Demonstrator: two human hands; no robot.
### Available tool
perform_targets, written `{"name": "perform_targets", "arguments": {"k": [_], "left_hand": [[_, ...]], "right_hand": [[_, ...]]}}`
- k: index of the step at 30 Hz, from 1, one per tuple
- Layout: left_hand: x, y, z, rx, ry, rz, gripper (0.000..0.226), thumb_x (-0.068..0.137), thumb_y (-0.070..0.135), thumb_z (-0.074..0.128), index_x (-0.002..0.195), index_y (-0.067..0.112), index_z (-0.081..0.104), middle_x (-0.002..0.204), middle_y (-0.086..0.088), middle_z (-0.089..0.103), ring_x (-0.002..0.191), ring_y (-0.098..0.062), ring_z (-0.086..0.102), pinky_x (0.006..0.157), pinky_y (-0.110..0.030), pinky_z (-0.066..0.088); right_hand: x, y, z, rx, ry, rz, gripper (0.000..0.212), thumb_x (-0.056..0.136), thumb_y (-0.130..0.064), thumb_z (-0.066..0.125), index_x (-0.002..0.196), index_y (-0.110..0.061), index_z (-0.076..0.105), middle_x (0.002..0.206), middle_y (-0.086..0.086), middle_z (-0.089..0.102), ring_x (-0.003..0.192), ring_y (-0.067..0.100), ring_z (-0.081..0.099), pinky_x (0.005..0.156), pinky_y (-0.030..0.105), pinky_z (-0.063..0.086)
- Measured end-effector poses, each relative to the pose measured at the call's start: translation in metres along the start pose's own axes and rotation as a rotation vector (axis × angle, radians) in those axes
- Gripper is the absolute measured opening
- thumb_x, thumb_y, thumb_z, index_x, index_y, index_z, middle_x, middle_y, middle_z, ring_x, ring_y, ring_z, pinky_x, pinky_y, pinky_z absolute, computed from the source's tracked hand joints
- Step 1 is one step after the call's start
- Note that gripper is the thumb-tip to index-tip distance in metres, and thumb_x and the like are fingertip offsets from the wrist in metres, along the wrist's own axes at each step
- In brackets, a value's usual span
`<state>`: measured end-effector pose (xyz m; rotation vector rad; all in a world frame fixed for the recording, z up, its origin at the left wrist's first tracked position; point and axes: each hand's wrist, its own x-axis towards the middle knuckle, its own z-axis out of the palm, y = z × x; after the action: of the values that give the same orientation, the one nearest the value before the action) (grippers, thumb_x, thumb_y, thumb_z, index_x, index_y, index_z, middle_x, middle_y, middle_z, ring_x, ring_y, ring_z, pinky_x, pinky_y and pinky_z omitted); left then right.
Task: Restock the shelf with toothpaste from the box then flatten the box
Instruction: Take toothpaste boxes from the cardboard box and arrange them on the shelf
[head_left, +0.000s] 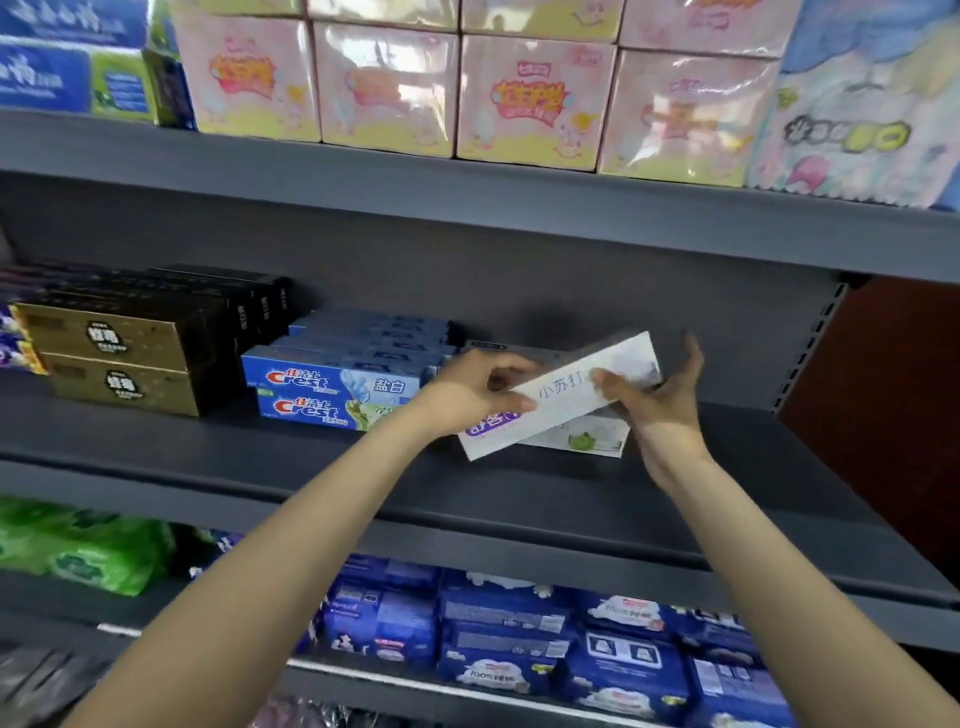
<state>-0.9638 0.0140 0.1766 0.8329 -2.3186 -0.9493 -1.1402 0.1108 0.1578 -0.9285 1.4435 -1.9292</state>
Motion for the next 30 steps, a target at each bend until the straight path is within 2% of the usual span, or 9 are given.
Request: {"name": "perform_targets", "arguments": {"k": [1,4,6,8,14,17,20,25,30], "left_hand": [[-0.001,0.001,-0.003,0.107,-0.01,0.002,0.047,0.081,0.022,0.073,0.126,0.024,0.059,0.125,0.002,0.062,0.116,-0.014,0.056,0.094,-0.02,0.041],[0.0,0.002,-0.003,0.382,-0.064,0.033,0.05,0.084,0.024,0.069,0.132,0.032,0.054,0.139,0.004,0.052,0.128,-0.018,0.045,0.107,-0.027,0.033],[0.002,0.004,0.002,0.467,-0.088,0.034,0.051,0.088,0.022,0.065,0.135,0.035,0.05,0.145,0.007,0.045,0.134,-0.018,0.038,0.112,-0.029,0.026],[0.003,0.004,0.008,0.507,-0.084,0.033,0.051,0.091,0.021,0.061,0.137,0.036,0.046,0.148,0.009,0.039,0.136,-0.017,0.034,0.11,-0.026,0.022],[0.0,-0.01,0.015,0.604,-0.143,0.081,0.051,0.091,0.021,0.06,0.139,0.03,0.046,0.141,0.003,0.041,0.133,-0.02,0.031,0.112,-0.031,0.026],[-0.001,-0.015,0.02,0.649,-0.13,0.08,0.051,0.093,0.02,0.057,0.141,0.029,0.043,0.145,0.003,0.038,0.134,-0.021,0.032,0.112,-0.03,0.027],[-0.002,-0.015,0.023,0.669,-0.112,0.074,0.052,0.093,0.019,0.056,0.142,0.029,0.04,0.147,0.002,0.037,0.135,-0.021,0.032,0.112,-0.032,0.029],[-0.007,-0.01,0.027,0.695,-0.088,0.026,0.053,0.092,0.02,0.056,0.142,0.026,0.039,0.148,0.0,0.035,0.134,-0.022,0.033,0.108,-0.038,0.035],[-0.01,0.006,0.03,0.764,-0.027,-0.005,0.048,0.09,0.017,0.053,0.137,0.021,0.043,0.138,-0.003,0.042,0.127,-0.023,0.041,0.097,-0.035,0.044]], "right_hand": [[0.0,0.002,-0.007,-0.09,-0.033,-0.021,0.091,0.069,-0.005,0.081,0.138,-0.034,0.029,0.123,0.008,0.059,0.111,0.025,0.061,0.094,0.035,0.051],[-0.003,0.004,-0.02,-0.533,-0.085,-0.093,0.054,0.064,-0.013,0.085,0.109,-0.022,0.056,0.107,0.001,0.064,0.103,0.022,0.062,0.079,0.023,0.049],[-0.006,0.006,-0.023,-0.747,-0.102,-0.1,0.044,0.064,-0.02,0.085,0.099,-0.02,0.058,0.1,-0.002,0.063,0.093,0.019,0.06,0.074,0.021,0.042],[-0.008,0.006,-0.024,-0.895,-0.087,-0.126,0.044,0.065,-0.026,0.085,0.099,-0.02,0.058,0.102,-0.003,0.057,0.092,0.014,0.053,0.075,0.02,0.037],[-0.012,0.011,-0.024,-1.017,-0.183,-0.175,0.041,0.069,-0.029,0.082,0.101,-0.018,0.058,0.109,-0.007,0.046,0.1,0.012,0.048,0.084,0.022,0.039],[-0.015,0.02,-0.019,-1.143,-0.243,-0.272,0.042,0.076,-0.025,0.074,0.113,-0.016,0.057,0.122,-0.001,0.05,0.113,0.019,0.048,0.087,0.031,0.045],[-0.017,0.023,-0.015,-1.258,-0.261,-0.348,0.046,0.083,-0.022,0.066,0.127,-0.019,0.054,0.132,0.0,0.047,0.118,0.02,0.044,0.088,0.029,0.045],[-0.021,0.019,-0.007,-1.391,-0.277,-0.359,0.046,0.087,-0.02,0.059,0.131,-0.019,0.048,0.133,0.002,0.04,0.12,0.021,0.04,0.083,0.032,0.048],[-0.031,0.026,0.012,-1.441,-0.246,-0.384,0.047,0.085,-0.012,0.056,0.13,-0.015,0.045,0.131,0.005,0.04,0.116,0.024,0.042,0.081,0.035,0.05]]}}
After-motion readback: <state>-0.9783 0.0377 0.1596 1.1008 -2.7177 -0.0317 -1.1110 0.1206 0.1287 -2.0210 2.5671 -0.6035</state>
